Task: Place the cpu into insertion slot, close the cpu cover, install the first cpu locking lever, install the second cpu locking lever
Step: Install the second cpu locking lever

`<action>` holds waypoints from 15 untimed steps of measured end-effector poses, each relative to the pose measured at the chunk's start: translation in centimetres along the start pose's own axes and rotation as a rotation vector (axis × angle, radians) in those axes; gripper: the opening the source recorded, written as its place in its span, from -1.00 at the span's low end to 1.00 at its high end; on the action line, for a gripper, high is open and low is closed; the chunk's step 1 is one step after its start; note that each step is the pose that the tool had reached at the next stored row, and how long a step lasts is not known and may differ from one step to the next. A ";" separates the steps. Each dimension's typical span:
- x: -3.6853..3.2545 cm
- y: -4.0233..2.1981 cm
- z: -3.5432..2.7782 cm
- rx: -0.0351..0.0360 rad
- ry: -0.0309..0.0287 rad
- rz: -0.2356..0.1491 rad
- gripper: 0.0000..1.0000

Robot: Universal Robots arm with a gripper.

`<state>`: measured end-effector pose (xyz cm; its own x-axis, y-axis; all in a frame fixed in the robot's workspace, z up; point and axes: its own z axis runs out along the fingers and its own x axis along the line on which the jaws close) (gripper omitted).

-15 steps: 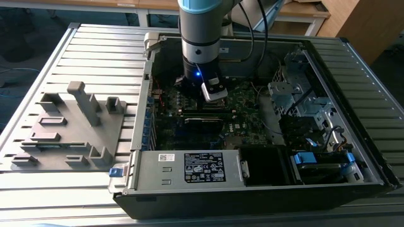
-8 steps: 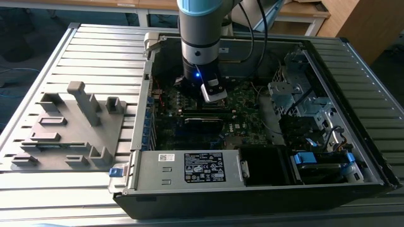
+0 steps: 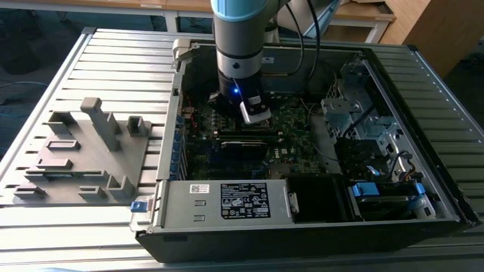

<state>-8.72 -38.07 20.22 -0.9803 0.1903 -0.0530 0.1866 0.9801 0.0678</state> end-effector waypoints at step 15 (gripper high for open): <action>-0.05 -0.85 0.03 -0.0481 0.0090 0.003 -0.79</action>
<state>-8.82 -38.91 20.13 -0.9803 0.1927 -0.0438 0.1866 0.9756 0.1158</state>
